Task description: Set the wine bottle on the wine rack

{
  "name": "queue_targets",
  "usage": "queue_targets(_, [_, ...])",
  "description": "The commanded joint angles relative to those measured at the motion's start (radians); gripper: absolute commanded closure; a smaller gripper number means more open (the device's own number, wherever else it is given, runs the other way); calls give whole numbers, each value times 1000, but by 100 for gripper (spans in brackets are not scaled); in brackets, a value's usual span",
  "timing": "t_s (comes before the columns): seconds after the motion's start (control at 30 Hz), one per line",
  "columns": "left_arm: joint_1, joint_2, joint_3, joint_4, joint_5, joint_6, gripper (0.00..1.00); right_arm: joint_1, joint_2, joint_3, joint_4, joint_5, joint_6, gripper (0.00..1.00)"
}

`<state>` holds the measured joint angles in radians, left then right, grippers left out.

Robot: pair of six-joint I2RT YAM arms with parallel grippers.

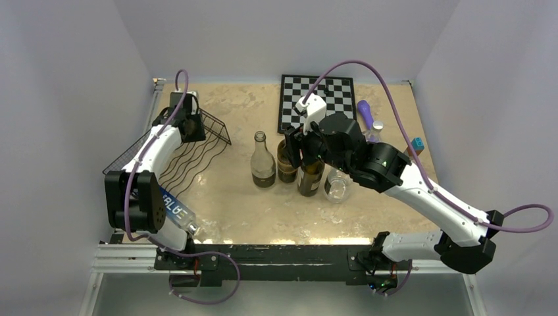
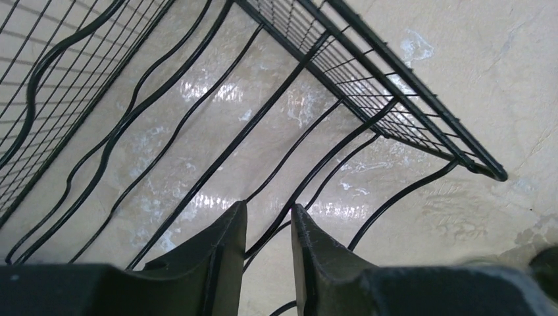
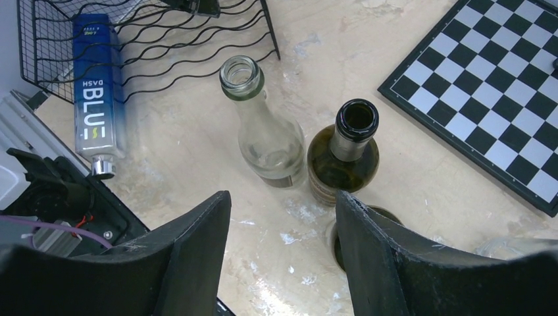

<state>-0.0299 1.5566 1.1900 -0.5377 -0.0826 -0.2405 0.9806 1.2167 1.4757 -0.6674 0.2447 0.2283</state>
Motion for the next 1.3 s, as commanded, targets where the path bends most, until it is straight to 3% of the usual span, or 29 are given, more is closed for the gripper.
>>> queue_targets(0.0, [8,49,68,21,38,129,70,-6,-43,-13,29,8,14,37])
queue_targets(0.07, [8,71,83,21,88,155,81,-8,-49,-22,28,10,18,37])
queue_targets(0.27, [3,120,149,0,196,227,100,-9,-57,-26,19,22,29,38])
queue_targets(0.53, [-85,194,253,-24,256,350,100,-10,-59,-34,9,34,42,38])
queue_targets(0.8, [-125,246,281,-31,203,336,100,-10,-71,-41,2,16,47,33])
queue_targets(0.9, [-125,225,273,-35,175,334,83,-10,-83,-48,7,-14,32,27])
queue_targets(0.97, [-125,196,257,-21,161,326,54,-10,-94,-61,15,-34,6,23])
queue_targets(1.13, [-123,97,231,6,150,294,11,-5,-143,-126,66,-175,-74,19])
queue_targets(1.27, [-117,-21,198,35,92,256,1,34,-133,-142,57,-226,-134,24])
